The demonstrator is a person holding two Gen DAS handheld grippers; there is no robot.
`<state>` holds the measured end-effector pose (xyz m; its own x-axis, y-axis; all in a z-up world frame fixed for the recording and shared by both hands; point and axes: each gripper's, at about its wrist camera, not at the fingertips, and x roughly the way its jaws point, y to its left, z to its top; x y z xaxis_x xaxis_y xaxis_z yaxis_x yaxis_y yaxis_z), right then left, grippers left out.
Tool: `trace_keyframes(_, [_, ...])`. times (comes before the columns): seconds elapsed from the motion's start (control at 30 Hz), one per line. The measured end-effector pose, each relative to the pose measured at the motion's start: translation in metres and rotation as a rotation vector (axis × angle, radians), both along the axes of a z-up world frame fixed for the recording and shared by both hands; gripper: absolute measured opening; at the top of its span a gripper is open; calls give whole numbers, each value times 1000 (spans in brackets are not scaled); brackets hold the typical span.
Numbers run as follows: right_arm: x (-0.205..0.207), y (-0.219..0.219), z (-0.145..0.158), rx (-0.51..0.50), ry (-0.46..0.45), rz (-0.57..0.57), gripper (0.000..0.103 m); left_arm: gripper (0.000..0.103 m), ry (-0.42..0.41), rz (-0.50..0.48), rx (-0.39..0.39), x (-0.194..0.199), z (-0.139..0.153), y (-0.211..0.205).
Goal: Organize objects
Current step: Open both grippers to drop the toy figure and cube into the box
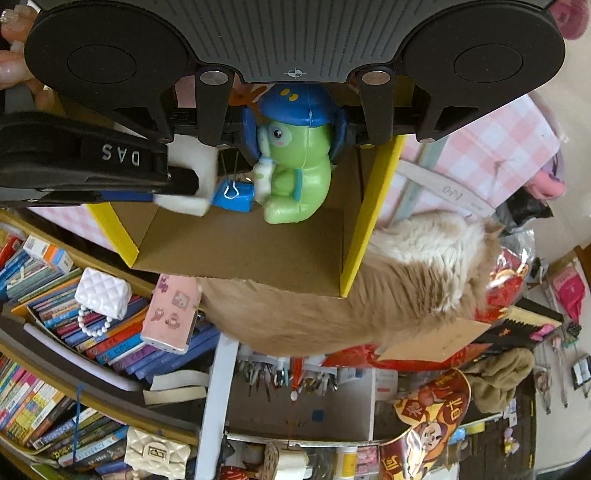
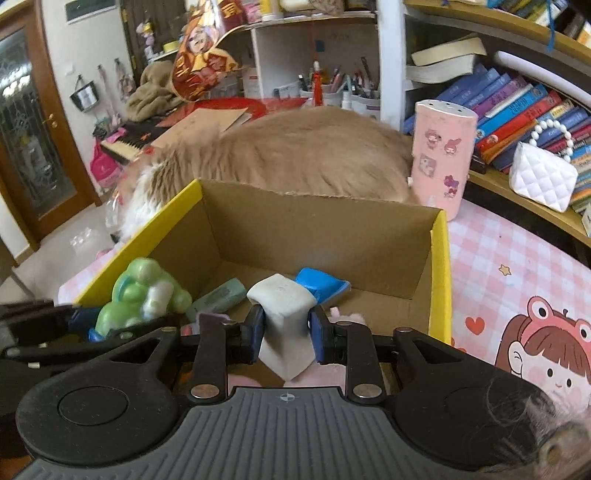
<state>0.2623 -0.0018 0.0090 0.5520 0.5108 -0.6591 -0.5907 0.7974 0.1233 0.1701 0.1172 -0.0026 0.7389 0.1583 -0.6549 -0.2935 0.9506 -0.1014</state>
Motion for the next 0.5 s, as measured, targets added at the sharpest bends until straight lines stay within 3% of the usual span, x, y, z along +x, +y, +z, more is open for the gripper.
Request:
trace_keyframes(0.13, [-5,-7,9,23,-36,-22,42,56,-30,-1,10,-6,7,-2])
trace_keyframes(0.5, [-37,-38,36,85,-126,-146,42,71,-144,-21,12,-39,34,-9])
